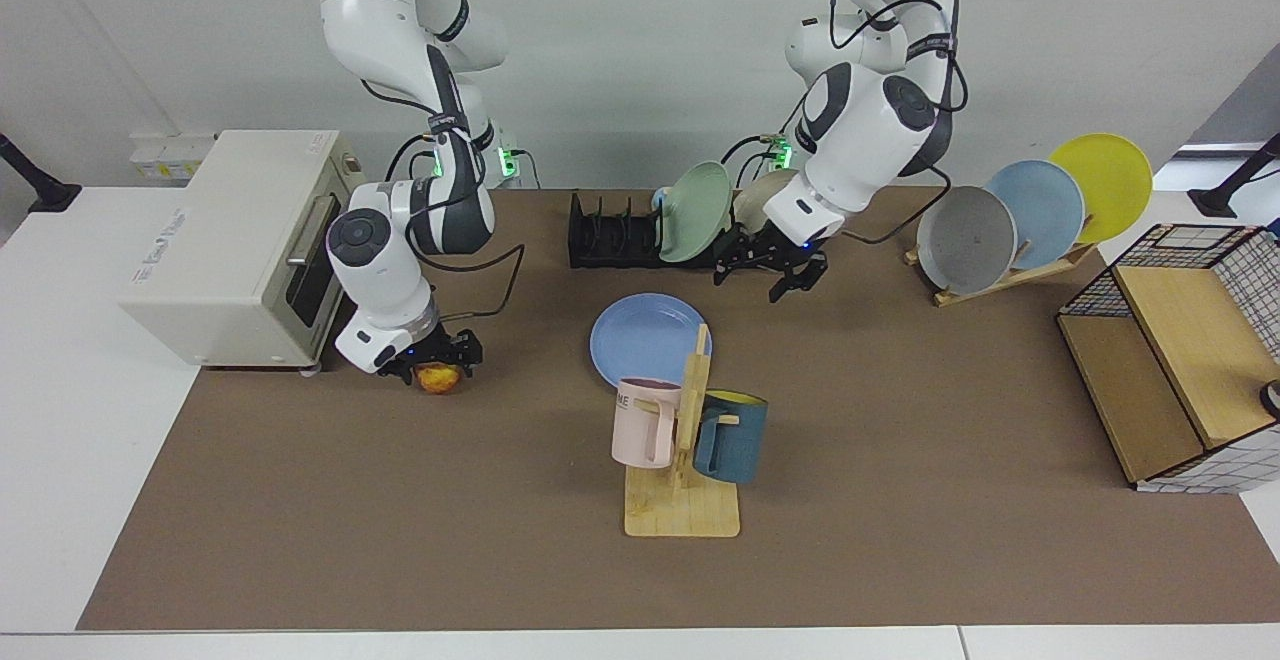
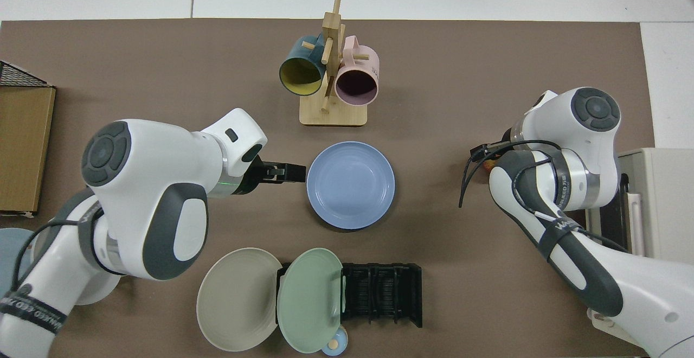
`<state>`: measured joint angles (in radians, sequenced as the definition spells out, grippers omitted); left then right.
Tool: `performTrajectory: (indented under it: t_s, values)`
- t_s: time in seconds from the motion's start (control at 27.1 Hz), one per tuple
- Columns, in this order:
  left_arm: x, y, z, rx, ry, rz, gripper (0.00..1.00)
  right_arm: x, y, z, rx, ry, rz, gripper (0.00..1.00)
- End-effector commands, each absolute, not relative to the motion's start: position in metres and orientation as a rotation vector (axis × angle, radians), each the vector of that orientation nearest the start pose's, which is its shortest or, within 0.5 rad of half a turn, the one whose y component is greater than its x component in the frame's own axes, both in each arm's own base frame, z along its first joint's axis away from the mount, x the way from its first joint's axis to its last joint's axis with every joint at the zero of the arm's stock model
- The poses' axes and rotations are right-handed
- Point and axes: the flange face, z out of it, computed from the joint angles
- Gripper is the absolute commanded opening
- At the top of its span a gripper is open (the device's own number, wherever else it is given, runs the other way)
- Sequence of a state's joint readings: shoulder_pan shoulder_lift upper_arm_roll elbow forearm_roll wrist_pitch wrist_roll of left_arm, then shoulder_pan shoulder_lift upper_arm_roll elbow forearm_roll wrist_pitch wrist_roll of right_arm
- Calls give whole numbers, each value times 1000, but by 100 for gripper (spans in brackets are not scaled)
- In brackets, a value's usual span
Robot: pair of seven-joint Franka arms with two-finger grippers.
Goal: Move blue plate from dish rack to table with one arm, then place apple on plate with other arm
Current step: 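Release the plate with the left gripper while the right gripper reaches the apple, then grasp the red apple with the right gripper while the left gripper withdraws, then carry the apple onto the blue plate and open the right gripper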
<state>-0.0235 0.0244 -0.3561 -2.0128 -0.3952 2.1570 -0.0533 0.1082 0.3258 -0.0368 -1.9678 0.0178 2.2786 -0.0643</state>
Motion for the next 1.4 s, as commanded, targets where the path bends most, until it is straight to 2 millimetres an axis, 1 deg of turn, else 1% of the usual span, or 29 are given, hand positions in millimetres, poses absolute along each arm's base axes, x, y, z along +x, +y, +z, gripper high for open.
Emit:
performTrajectory:
  t_s: [0.0,0.04,0.07,0.15,0.22,0.33,0.41,0.44,0.55,0.59,0.63,0.7,0.78,0.92,1.03,1.11,1.18,1.22,1.29,1.37]
  values:
    - [510,-206,493,-3329,310,7,99,604,35,299,-3128,-258,14,84]
    - [509,-203,499,-3281,322,25,99,604,33,299,-3128,-264,14,70]
    - [509,-201,506,-3232,329,29,99,604,34,298,-3127,-268,19,50]
    - [510,-196,521,-3150,355,32,99,603,36,298,-3126,-259,35,0]
    - [510,-192,532,-3113,365,51,99,602,42,298,-3123,-258,40,0]
    - [514,-182,551,-3113,351,38,99,606,44,303,-3122,-264,31,0]
    - [521,-171,572,-3125,326,-16,100,610,50,310,-3114,-263,23,0]
    - [524,-167,580,-3127,332,-30,100,614,57,319,-3112,-269,4,0]
    - [527,-159,606,-3107,450,-23,100,623,76,344,-3113,-234,-11,0]
    - [529,-151,616,-3106,470,-25,100,626,83,352,-3113,-229,-23,0]
    - [532,-140,621,-3106,470,-19,100,627,90,361,-3112,-225,-32,0]
    - [540,-127,627,-3113,464,-4,100,628,109,376,-3109,-220,-45,0]
    - [544,-124,634,-3119,458,3,100,627,122,390,-3108,-198,-58,0]
    - [553,-123,641,-3126,459,42,100,611,146,426,-3105,-168,-67,0]
    - [555,-120,644,-3131,453,49,100,597,172,443,-3118,-136,-67,0]
    - [552,-119,649,-3140,453,31,100,589,193,447,-3120,-147,-75,0]
    - [546,-114,651,-3138,437,41,100,579,219,450,-3113,-131,-80,0]
    - [545,-109,651,-3139,417,41,100,576,228,451,-3111,-116,-84,0]
    - [543,-100,648,-3139,393,57,100,571,245,446,-3107,-110,-89,0]
    - [537,-98,646,-3138,383,70,100,565,264,439,-3091,-109,-90,0]
